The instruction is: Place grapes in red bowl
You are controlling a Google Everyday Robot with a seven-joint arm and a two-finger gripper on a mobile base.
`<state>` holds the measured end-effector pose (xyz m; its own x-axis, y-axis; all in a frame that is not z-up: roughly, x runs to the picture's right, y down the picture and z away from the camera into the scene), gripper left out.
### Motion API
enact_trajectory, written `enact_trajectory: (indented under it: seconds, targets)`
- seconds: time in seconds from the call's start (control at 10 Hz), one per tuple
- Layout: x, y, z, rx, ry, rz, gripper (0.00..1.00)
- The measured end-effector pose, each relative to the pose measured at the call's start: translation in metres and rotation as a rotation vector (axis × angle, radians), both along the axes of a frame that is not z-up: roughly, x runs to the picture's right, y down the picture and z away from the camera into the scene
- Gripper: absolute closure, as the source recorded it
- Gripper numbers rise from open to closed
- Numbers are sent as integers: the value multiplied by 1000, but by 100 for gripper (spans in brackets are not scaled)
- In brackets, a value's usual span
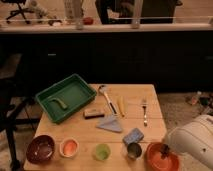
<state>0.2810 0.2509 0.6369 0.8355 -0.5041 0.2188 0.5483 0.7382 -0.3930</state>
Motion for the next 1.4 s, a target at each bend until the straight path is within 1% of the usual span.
enact_trajectory:
  seconds: [0.3, 0.4, 0.6, 0.8, 0.9, 1.0, 1.1, 1.2, 1.4]
  targets:
    - [7, 6, 3, -8, -10, 18, 100]
    - [5, 5, 4, -9, -13, 18, 99]
    - [5, 5, 4, -9, -13, 18, 85]
    - [6, 6, 4, -9, -13, 19, 62]
    - [5, 6, 4, -9, -13, 19, 57]
    - [5, 6, 4, -9, -13, 19, 34]
    - [5, 6, 4, -9, -13, 19, 24]
    - [5, 6, 4, -9, -13, 19, 20]
    - [6, 6, 4, -9, -12, 19, 20]
